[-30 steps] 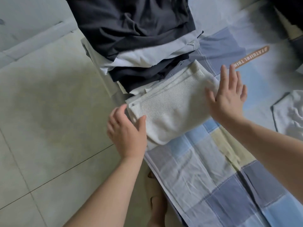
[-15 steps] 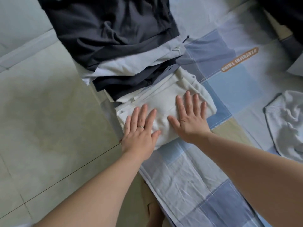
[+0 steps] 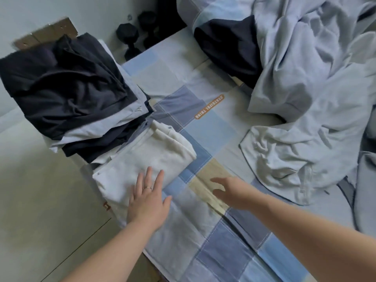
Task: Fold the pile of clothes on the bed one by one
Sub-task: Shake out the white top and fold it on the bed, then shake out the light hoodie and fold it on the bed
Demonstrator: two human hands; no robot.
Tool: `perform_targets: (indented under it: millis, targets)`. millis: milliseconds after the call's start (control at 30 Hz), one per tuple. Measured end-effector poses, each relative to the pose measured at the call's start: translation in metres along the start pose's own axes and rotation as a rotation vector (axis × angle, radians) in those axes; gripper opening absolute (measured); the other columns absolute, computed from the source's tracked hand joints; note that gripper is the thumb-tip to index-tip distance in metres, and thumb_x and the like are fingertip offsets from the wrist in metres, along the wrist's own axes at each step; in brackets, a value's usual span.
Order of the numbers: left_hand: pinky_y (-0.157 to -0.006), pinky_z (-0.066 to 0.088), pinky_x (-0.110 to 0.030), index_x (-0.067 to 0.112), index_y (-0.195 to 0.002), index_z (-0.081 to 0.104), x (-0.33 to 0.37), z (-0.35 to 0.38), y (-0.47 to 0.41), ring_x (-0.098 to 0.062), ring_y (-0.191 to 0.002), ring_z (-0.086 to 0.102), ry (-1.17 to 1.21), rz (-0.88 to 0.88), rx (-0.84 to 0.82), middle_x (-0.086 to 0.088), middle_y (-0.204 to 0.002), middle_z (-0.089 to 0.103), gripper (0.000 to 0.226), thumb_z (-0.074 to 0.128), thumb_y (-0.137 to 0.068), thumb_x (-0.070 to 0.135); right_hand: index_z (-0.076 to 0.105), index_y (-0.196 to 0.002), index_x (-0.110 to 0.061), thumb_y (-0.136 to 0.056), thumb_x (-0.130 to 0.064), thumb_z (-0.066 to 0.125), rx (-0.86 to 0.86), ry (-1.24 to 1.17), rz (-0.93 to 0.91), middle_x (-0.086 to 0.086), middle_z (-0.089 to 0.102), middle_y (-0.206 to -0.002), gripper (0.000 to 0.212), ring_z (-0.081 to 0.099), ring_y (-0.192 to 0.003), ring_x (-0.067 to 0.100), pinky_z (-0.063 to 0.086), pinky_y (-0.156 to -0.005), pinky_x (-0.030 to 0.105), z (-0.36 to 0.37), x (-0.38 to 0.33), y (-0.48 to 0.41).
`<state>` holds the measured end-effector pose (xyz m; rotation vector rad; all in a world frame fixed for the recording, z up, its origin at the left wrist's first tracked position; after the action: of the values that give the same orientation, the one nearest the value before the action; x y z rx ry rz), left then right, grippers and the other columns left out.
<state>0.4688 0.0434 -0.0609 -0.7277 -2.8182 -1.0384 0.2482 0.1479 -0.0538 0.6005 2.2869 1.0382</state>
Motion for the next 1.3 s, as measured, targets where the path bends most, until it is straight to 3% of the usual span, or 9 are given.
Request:
perform_targets:
  millis: [100,433,733,800,900,1000,1133,1233,1300]
  targets:
    - [-0.125,0.005,-0.043,0.035,-0.16,-0.005,0.058,-0.001,0.015,-0.022,-0.154,-0.017,0.036,0.095,-0.016,0.003,-0.166,-0.024,0.072,0.037,-0.104,0.051,0.041,-0.151,-0.029,-0.104,-0.038,0.046,0.075,-0.051,0.098,0.004,0.058,-0.141,0.049,0.057,-0.126,0.022,0.045,-0.1,0.032,-0.011,0.059,0.052]
    - [-0.123,0.016,-0.042,0.035,-0.159,0.014,0.228,0.064,0.039,-0.018,-0.155,-0.003,-0.097,0.34,-0.141,0.005,-0.169,-0.003,0.068,0.047,-0.101,0.047,0.044,-0.149,-0.023,-0.104,-0.036,0.048,0.249,-0.396,0.301,-0.001,0.05,-0.15,0.047,0.046,-0.137,0.02,0.037,-0.111,0.035,0.034,0.239,0.165]
    - [-0.123,0.019,-0.041,0.032,-0.16,0.011,0.307,0.114,-0.015,-0.025,-0.154,0.005,-0.394,0.508,-0.122,-0.001,-0.169,0.0,0.076,0.054,-0.099,0.047,0.028,-0.155,-0.028,-0.1,-0.031,0.053,0.368,-0.614,0.361,0.0,0.046,-0.152,0.061,0.049,-0.132,0.025,0.038,-0.107,0.032,0.1,0.309,0.144]
    - [-0.123,0.02,-0.044,0.036,-0.159,0.01,0.318,0.115,-0.045,-0.028,-0.155,0.004,-0.426,0.543,-0.068,0.0,-0.169,-0.004,0.082,0.061,-0.095,0.045,0.022,-0.157,-0.031,-0.096,-0.032,0.06,0.458,-0.592,0.351,0.001,0.039,-0.157,0.072,0.036,-0.142,0.024,0.033,-0.114,0.038,0.099,0.317,0.119]
    - [-0.12,0.022,-0.048,0.045,-0.157,0.01,0.332,0.112,-0.089,-0.031,-0.154,0.007,-0.467,0.63,0.052,0.0,-0.169,-0.004,0.095,0.073,-0.087,0.043,0.01,-0.158,-0.042,-0.09,-0.04,0.067,0.553,-0.427,0.336,-0.008,0.01,-0.167,0.088,0.008,-0.153,0.026,0.023,-0.121,0.048,0.084,0.324,0.076]
    - [-0.115,0.029,-0.048,0.045,-0.153,0.024,0.337,0.116,-0.123,-0.026,-0.148,0.025,-0.477,0.711,0.102,-0.001,-0.164,0.022,0.087,0.075,-0.083,0.048,0.007,-0.156,-0.048,-0.088,-0.046,0.07,0.585,-0.322,0.357,-0.01,-0.004,-0.168,0.093,-0.001,-0.154,0.03,0.017,-0.121,0.055,0.07,0.331,0.036]
    - [-0.097,0.035,-0.042,0.035,-0.122,0.06,0.343,0.117,-0.136,-0.03,-0.125,0.045,-0.502,0.742,0.217,0.001,-0.129,0.055,0.027,0.058,-0.095,0.04,0.028,-0.153,-0.044,-0.09,-0.05,0.064,0.666,-0.263,0.45,-0.001,0.016,-0.166,0.073,0.02,-0.15,0.031,0.027,-0.116,0.053,0.071,0.336,0.012]
    - [-0.097,0.035,-0.04,0.028,-0.116,0.063,0.348,0.114,-0.123,-0.031,-0.125,0.044,-0.533,0.775,0.196,-0.001,-0.129,0.056,0.024,0.053,-0.098,0.04,0.057,-0.135,-0.036,-0.098,-0.035,0.053,0.782,-0.232,0.502,0.001,0.046,-0.146,0.037,0.045,-0.13,0.033,0.04,-0.099,0.043,0.055,0.331,0.019]
    - [-0.093,0.036,-0.038,0.023,-0.11,0.06,0.347,0.113,-0.105,-0.031,-0.124,0.049,-0.488,0.8,0.093,-0.005,-0.127,0.059,0.022,0.051,-0.1,0.04,0.066,-0.12,-0.028,-0.099,-0.028,0.048,0.77,-0.256,0.53,0.003,0.058,-0.129,0.028,0.055,-0.116,0.035,0.042,-0.087,0.041,0.045,0.327,0.029]
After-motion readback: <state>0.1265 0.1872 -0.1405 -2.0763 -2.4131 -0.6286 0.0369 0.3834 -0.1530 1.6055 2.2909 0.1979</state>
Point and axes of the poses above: each hand's wrist, its own y-axis away from the middle knuckle, its own z-axis out of the palm, x = y × z, the point moved 5 cm from there along -y, towards the middle knuckle
